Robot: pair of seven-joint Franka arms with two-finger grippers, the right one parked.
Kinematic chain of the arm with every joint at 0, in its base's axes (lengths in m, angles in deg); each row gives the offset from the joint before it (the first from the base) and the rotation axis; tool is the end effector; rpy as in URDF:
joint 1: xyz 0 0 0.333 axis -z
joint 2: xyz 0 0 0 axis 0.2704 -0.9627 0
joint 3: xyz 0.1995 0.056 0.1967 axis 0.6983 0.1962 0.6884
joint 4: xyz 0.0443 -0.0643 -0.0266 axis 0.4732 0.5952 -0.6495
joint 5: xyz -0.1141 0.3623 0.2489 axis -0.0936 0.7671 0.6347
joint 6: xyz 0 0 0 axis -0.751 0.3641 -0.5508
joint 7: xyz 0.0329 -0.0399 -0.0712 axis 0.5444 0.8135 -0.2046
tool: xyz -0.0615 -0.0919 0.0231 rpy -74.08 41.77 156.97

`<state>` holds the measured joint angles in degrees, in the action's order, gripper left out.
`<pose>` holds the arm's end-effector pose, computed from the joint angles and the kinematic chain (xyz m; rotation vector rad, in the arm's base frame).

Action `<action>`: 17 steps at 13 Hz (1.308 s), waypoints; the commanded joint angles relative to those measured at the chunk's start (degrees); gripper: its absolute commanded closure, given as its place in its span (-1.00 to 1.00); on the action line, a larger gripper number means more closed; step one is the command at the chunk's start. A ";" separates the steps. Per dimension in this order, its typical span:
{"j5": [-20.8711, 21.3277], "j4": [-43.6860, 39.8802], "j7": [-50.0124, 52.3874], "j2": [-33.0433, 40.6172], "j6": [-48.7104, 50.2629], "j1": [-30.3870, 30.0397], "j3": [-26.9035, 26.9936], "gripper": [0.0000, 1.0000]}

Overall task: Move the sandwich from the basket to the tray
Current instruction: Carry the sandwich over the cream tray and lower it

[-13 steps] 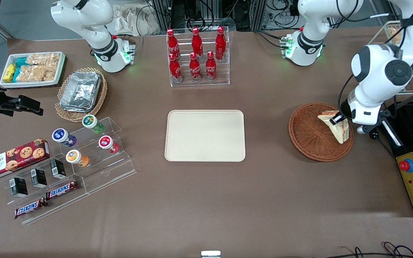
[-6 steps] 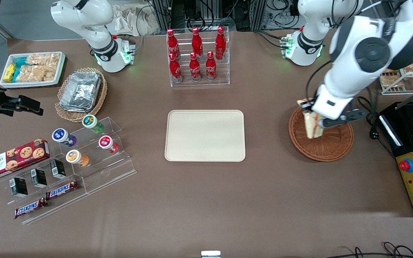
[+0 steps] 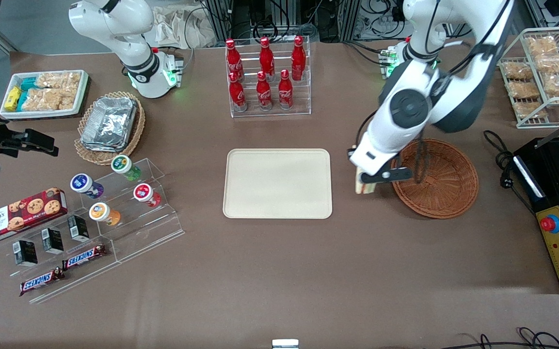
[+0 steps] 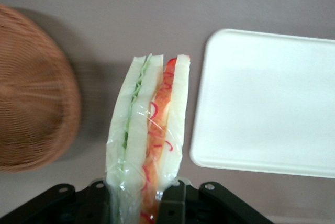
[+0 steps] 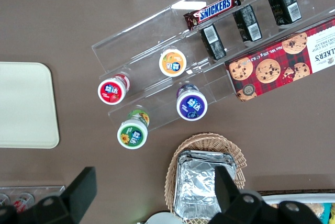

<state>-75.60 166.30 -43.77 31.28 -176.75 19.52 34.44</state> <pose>0.5436 -0.3425 0.3074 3.1250 0.1138 -0.2701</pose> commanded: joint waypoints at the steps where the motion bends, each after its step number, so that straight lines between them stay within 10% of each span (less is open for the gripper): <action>1: 5.09 -1.94 5.99 -7.35 -4.70 3.20 -0.75 1.00; 12: 18.29 -3.96 17.51 -21.51 -18.60 8.04 -0.58 0.71; 13: 18.39 -4.23 17.78 -21.78 -18.69 8.04 -0.66 0.40; 14: 18.39 -4.23 17.70 -21.79 -18.61 8.13 -0.66 -0.80; 17: 17.95 -4.23 17.87 -20.21 -17.64 7.60 -0.66 -1.00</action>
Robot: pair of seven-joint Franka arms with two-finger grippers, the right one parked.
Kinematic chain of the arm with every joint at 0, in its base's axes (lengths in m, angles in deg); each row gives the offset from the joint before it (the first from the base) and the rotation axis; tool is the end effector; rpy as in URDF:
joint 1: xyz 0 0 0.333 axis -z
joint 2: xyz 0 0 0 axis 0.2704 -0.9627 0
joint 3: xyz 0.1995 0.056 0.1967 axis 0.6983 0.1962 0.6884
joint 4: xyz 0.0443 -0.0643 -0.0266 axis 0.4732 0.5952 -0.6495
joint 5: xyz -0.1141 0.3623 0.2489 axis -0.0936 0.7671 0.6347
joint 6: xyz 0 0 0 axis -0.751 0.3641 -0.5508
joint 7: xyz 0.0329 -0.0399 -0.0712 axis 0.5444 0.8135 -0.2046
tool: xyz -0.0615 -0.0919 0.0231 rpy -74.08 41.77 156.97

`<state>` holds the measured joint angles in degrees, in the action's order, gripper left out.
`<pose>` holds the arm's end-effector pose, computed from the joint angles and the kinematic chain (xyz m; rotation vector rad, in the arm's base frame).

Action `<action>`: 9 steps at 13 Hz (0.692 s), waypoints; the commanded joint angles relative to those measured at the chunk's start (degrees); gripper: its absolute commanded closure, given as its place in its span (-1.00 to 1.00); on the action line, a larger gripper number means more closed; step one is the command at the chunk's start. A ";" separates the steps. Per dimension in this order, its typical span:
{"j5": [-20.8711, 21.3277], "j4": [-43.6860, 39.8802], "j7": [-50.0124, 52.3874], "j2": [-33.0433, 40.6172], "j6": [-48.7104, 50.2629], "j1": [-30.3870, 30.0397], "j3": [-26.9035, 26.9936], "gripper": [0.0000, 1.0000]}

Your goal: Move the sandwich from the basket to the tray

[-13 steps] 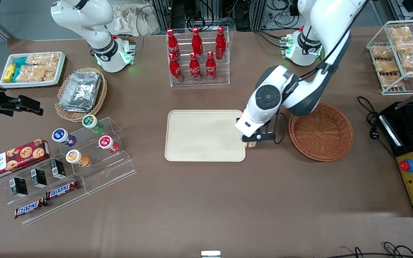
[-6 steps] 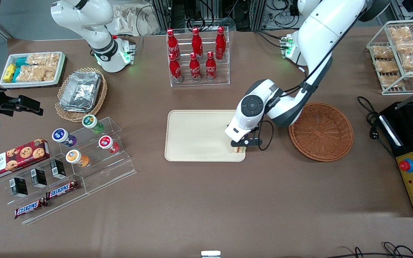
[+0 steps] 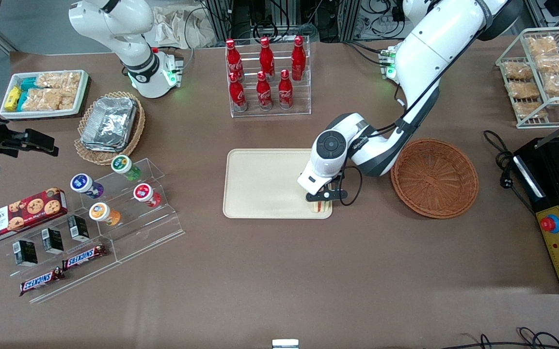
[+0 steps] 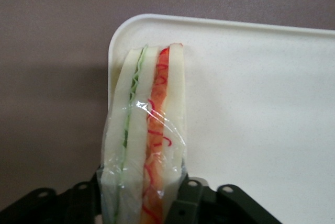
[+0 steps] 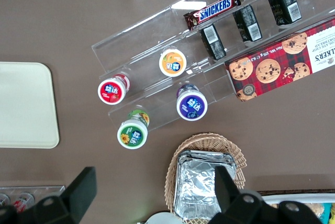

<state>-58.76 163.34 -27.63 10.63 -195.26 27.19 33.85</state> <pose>0.5075 -0.4325 0.1473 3.1354 0.1042 -0.1321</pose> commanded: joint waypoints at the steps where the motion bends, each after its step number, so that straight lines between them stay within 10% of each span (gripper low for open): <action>1: 0.41 -1.62 1.73 2.27 2.70 -0.24 -0.16 -1.00; 9: -15.32 -15.61 -9.84 20.45 36.55 -6.23 6.12 -1.00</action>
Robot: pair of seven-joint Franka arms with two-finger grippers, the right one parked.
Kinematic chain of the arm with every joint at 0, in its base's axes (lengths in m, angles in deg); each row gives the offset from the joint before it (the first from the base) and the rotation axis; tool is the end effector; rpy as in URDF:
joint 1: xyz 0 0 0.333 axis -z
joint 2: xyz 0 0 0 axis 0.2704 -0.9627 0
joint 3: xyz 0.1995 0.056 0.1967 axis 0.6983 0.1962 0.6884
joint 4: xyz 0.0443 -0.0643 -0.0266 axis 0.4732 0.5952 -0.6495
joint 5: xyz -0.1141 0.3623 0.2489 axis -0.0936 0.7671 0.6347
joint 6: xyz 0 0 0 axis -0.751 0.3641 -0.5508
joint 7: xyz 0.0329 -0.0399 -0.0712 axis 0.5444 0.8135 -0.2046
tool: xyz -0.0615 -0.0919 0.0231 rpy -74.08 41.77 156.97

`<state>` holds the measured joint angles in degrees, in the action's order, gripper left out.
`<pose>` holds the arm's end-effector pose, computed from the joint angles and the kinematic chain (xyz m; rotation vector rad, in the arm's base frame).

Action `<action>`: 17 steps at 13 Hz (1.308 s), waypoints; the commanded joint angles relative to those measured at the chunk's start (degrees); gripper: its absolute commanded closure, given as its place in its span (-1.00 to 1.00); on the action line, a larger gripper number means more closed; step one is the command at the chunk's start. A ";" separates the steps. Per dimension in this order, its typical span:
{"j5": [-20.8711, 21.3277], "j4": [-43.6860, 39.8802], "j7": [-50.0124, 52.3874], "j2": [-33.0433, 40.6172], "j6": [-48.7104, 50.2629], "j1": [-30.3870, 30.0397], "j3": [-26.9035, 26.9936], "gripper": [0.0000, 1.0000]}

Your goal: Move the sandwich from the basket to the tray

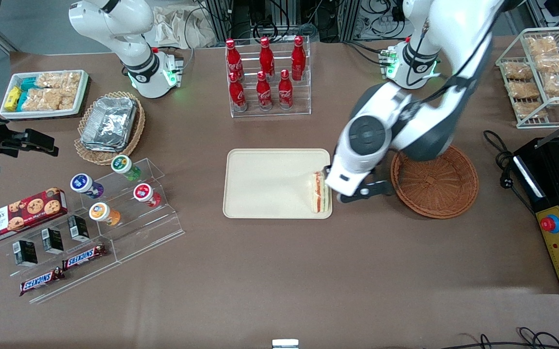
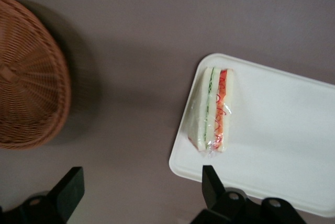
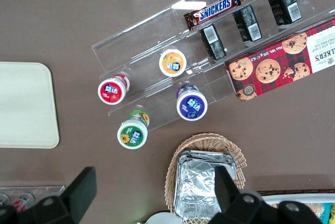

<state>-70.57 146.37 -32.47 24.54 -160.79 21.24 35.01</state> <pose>0.5957 -0.3504 0.3913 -3.0405 -0.3786 0.2682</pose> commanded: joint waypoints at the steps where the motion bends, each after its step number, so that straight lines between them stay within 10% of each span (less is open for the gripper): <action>1: -4.56 2.15 -7.38 9.27 2.88 -0.01 7.88 -1.00; 8: -7.12 16.03 -42.77 25.01 -3.17 -0.10 29.86 -1.00; 17: -7.56 4.55 -55.56 15.90 1.12 -0.80 36.65 -1.00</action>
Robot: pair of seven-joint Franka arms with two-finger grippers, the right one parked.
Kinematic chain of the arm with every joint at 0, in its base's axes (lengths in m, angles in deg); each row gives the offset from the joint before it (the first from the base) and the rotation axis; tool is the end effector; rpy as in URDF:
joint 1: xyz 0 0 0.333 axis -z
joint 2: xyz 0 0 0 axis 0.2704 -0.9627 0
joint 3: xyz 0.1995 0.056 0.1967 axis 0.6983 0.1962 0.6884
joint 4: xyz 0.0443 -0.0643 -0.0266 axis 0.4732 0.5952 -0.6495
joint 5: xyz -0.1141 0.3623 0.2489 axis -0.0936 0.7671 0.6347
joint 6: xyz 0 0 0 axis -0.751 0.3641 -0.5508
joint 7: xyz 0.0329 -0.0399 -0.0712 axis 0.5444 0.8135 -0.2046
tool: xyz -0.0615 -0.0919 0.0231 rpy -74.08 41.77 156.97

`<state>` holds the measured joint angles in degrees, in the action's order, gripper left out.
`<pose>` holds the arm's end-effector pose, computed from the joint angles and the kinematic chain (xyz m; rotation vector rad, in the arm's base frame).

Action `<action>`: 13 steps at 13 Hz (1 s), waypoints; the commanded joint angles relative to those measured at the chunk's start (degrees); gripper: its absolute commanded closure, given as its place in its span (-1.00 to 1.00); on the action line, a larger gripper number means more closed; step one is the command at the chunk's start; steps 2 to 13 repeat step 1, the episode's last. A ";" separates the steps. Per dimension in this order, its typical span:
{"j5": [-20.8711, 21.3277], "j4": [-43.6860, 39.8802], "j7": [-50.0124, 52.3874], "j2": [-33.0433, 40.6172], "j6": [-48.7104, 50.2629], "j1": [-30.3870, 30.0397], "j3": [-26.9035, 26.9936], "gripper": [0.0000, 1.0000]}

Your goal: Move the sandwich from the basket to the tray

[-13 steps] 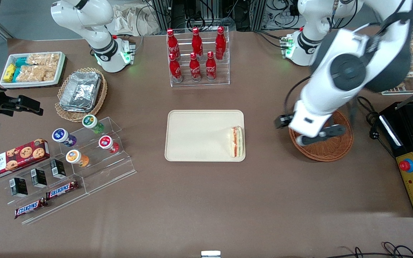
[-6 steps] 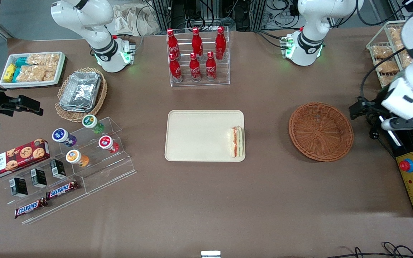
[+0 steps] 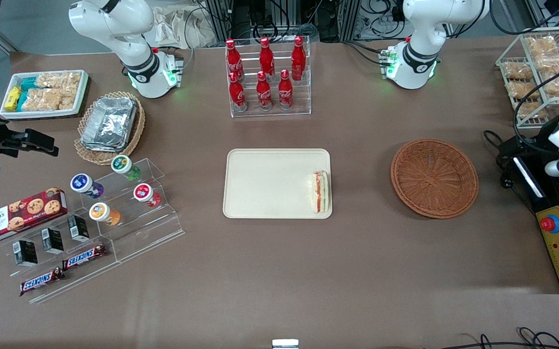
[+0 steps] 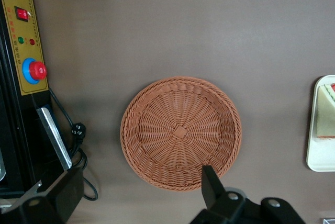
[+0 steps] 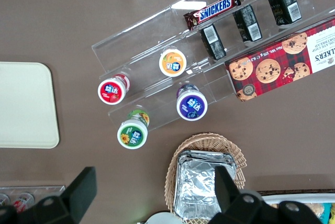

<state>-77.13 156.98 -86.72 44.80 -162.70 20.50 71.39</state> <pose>0.6299 0.0326 0.5042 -3.1345 0.0654 0.0316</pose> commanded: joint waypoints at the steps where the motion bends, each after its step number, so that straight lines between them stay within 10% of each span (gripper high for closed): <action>1: -1.01 -7.38 -0.88 -5.58 3.64 0.03 0.09 -1.00; 13: -1.01 -7.38 -0.88 -5.58 3.64 0.03 0.09 -1.00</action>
